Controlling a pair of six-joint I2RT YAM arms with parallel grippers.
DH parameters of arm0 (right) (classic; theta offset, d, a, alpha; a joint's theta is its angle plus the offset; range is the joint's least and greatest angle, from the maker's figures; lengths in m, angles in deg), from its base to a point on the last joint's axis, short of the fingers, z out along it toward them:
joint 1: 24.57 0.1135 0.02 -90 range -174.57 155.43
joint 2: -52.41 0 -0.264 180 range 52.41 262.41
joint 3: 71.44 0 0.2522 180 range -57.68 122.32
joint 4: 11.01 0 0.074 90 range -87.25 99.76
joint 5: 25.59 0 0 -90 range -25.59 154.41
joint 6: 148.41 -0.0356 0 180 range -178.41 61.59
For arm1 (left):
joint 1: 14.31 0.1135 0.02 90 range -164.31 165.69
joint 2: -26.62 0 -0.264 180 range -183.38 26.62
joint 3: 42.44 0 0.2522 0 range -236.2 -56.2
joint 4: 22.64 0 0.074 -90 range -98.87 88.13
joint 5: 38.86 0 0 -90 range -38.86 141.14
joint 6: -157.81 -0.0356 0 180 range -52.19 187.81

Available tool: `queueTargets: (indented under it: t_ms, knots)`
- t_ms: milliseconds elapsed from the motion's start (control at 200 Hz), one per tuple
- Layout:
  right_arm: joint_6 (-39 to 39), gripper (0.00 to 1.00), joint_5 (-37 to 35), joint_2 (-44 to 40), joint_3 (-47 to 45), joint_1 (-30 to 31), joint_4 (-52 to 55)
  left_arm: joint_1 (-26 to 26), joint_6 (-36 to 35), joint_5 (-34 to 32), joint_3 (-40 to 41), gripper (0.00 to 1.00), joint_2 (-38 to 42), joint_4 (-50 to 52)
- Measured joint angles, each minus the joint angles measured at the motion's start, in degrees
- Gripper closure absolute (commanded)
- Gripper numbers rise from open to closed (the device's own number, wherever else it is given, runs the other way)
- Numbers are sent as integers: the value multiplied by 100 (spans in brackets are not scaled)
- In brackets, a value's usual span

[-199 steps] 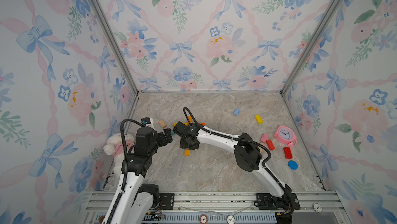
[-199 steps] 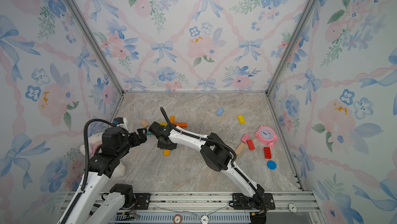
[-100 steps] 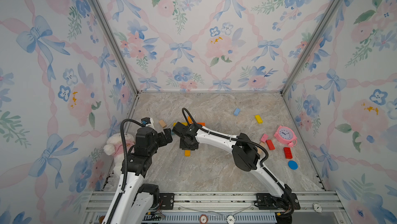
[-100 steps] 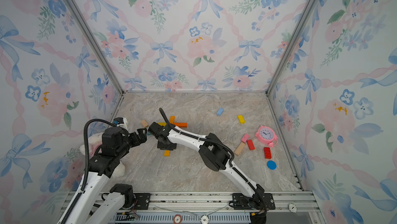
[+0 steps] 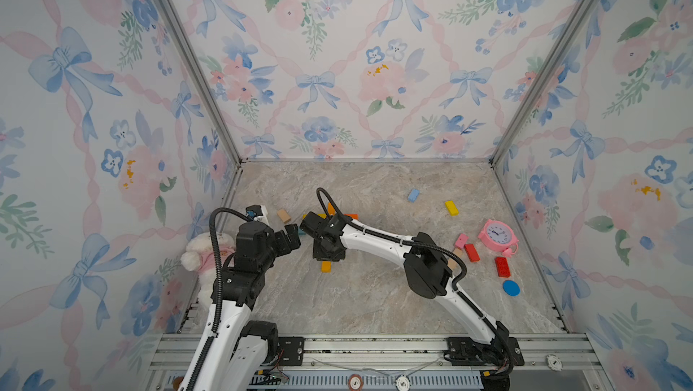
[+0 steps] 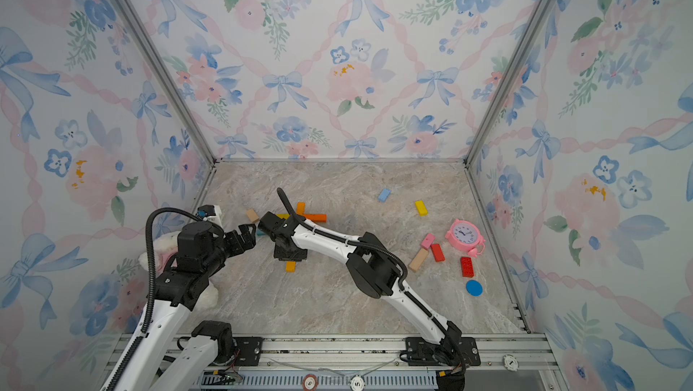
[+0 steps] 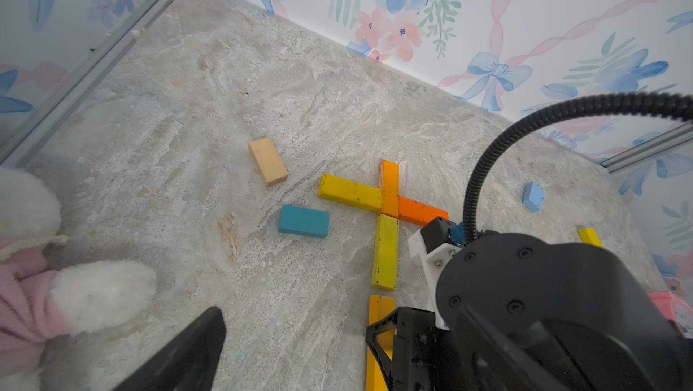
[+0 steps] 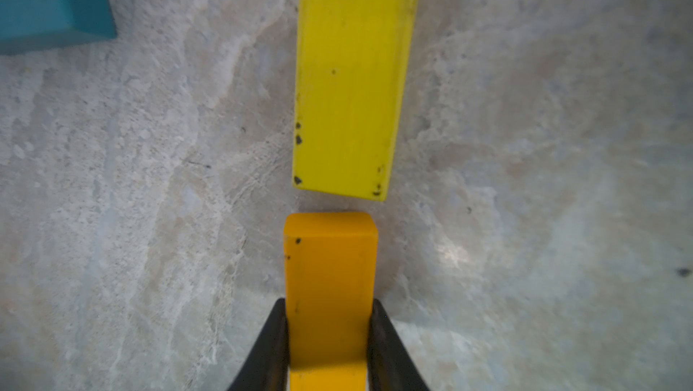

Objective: Assemble the letter t with building blocks
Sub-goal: Assemble the building block at the center of the board.

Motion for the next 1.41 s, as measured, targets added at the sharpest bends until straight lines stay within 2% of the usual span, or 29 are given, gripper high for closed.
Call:
queueTargets:
  t_ms: [470,1405]
  knots:
    - [0,80,2,11,24,-2,28,4,0,4,0,2,0,0]
    - [20,66,24,66,118,-37,70,15,0,7,0,2,0,0]
